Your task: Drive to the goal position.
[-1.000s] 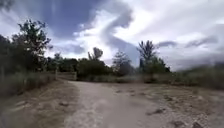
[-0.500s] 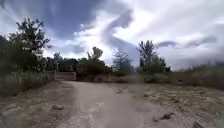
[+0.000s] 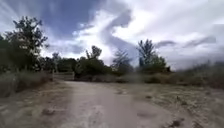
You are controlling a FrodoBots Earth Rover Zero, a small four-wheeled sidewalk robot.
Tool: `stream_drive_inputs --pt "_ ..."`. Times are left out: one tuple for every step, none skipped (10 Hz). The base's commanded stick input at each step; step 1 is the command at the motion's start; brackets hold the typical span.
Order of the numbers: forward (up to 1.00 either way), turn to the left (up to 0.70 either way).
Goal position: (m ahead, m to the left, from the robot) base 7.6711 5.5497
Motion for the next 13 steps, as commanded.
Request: stream_drive_inputs --pt "0.45 0.00" --pt "0.45 0.24" --pt "0.45 0.26" --pt "0.45 0.27" --pt "0.45 0.27" --pt "0.45 0.27" --pt "0.45 0.27" --pt "0.45 0.27" --pt "0.45 0.27" --pt "0.45 0.27" --pt "0.45 0.00" --pt "0.45 0.00" --pt "0.45 0.00"
